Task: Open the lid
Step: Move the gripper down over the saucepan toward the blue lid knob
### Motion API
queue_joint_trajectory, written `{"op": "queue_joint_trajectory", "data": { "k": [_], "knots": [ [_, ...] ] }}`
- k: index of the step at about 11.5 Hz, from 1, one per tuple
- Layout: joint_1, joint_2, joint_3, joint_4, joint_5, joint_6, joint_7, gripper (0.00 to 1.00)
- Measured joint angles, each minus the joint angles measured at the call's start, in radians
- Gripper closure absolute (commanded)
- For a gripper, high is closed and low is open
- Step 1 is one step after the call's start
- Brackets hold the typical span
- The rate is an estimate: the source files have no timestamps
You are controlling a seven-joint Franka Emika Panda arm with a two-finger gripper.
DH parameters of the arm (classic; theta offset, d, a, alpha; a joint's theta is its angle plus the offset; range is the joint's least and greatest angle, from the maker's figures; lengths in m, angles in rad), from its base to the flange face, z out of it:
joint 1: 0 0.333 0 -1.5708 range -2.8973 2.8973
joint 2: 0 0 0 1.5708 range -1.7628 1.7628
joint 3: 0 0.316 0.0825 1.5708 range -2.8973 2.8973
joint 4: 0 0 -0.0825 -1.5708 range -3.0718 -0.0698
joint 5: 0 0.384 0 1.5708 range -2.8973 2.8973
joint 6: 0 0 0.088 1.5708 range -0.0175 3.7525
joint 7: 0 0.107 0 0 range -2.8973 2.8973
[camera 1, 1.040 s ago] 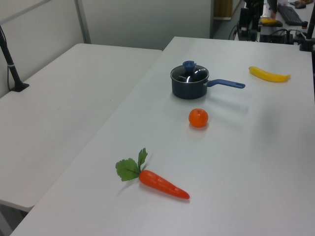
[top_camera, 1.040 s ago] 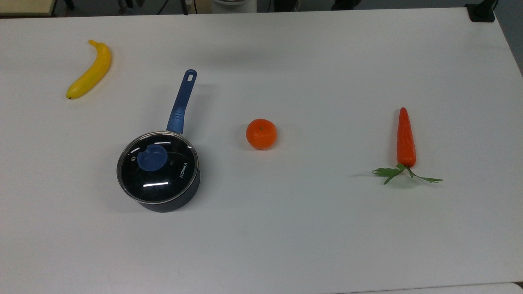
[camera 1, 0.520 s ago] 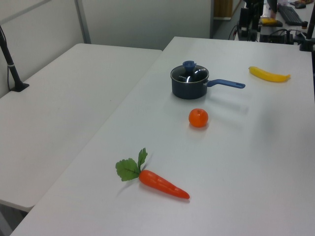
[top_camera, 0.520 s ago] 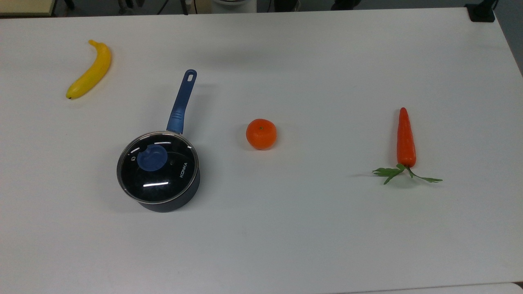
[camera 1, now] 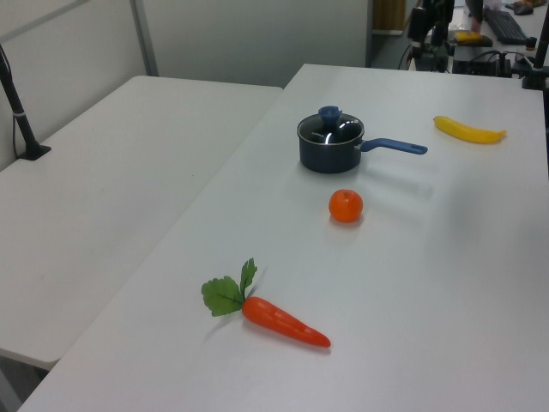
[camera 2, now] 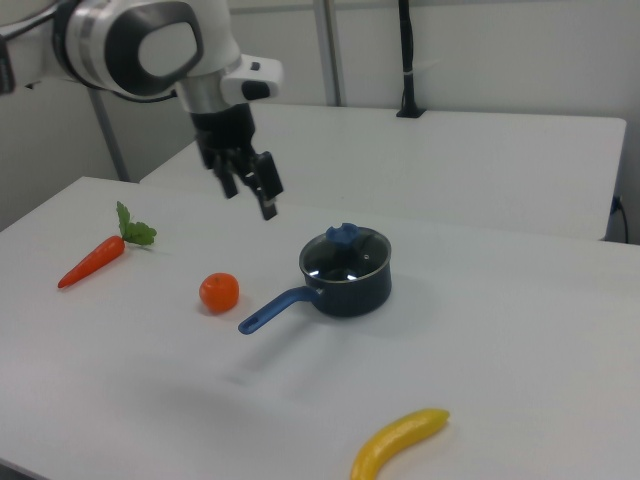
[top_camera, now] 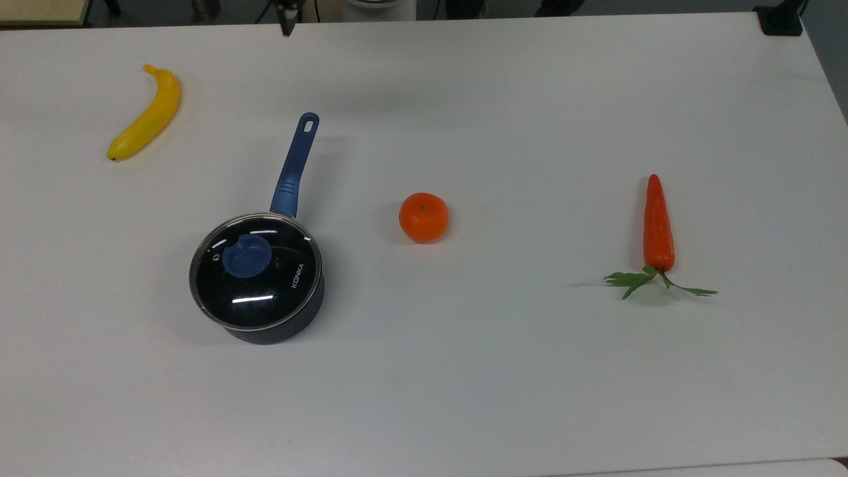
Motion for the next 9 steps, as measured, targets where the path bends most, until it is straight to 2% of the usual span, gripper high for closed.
{"op": "queue_joint_trajectory", "data": {
  "k": [3,7,9],
  "knots": [
    [-0.027,0.099,0.000,0.045,0.000,0.158,0.186,0.00],
    [-0.047,0.303,0.001,0.200,0.000,0.248,0.346,0.00],
    [-0.050,0.418,0.003,0.271,0.000,0.347,0.439,0.00]
  ]
}}
